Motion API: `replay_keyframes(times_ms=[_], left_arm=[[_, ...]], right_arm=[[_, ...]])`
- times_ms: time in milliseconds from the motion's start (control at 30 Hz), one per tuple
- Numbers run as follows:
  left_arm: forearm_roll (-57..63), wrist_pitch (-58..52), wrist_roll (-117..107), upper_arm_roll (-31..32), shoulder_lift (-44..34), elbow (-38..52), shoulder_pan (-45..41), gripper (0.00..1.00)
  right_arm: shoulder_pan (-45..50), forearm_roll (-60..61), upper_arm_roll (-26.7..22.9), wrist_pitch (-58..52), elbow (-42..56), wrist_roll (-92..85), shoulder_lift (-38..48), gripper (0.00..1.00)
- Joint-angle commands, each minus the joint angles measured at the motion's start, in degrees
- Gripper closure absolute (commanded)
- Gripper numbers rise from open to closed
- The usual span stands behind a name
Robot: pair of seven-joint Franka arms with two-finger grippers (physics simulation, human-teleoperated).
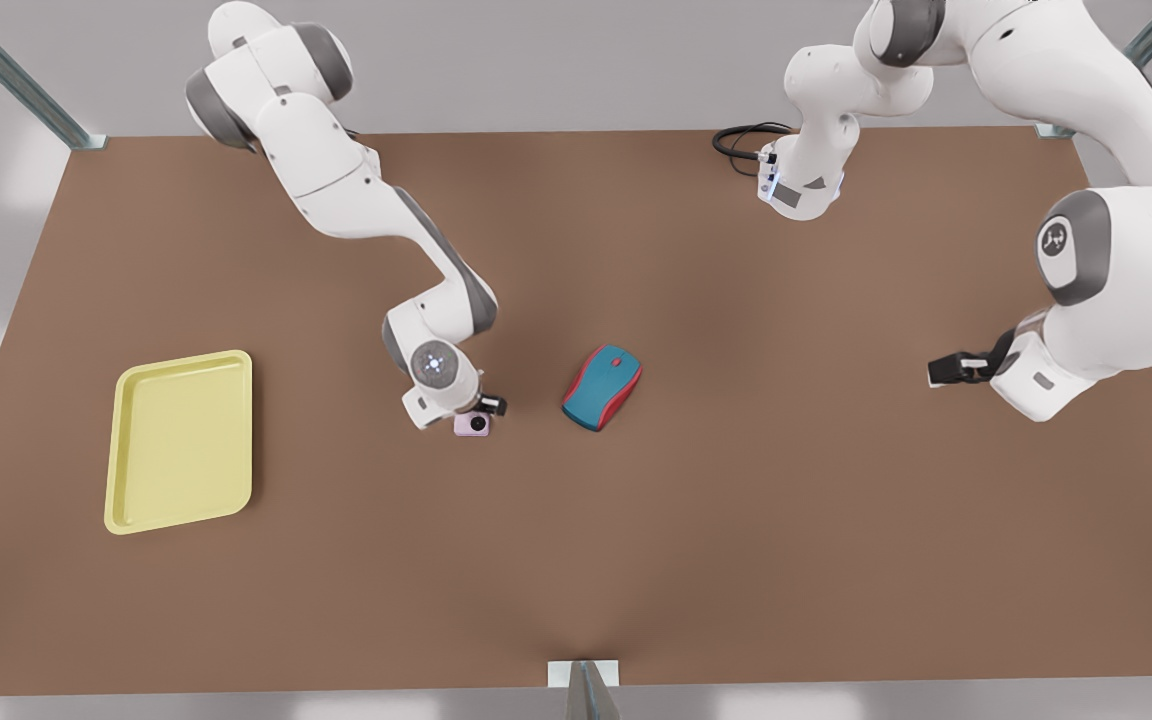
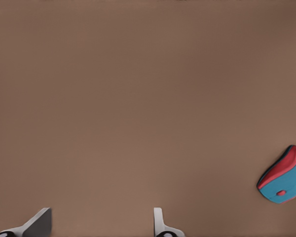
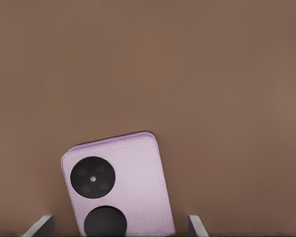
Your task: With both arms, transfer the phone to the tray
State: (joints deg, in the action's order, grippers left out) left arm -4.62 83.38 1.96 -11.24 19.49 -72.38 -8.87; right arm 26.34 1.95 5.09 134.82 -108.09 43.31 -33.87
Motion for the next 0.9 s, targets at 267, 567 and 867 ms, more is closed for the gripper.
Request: replay_keyframes(times_ms=[267, 567, 867], left_arm=[[0.5, 4.2, 9.7, 1.7, 2.0, 1.1, -0.8, 0.0], [0.6, 4.2, 9.0, 1.6, 2.0, 1.1, -0.8, 0.0], [0.6, 4.3, 8.7, 1.6, 2.6, 1.1, -0.8, 0.0]], right_arm=[[-0.6, 0.1, 0.0, 3.1, -0.2, -0.2, -0.6, 0.0], [-0.4, 0.0, 0.0, 3.1, 0.3, -8.3, -1.4, 0.0], [-0.3, 0.0, 0.0, 3.6, 0.2, -10.4, -2.2, 0.0]])
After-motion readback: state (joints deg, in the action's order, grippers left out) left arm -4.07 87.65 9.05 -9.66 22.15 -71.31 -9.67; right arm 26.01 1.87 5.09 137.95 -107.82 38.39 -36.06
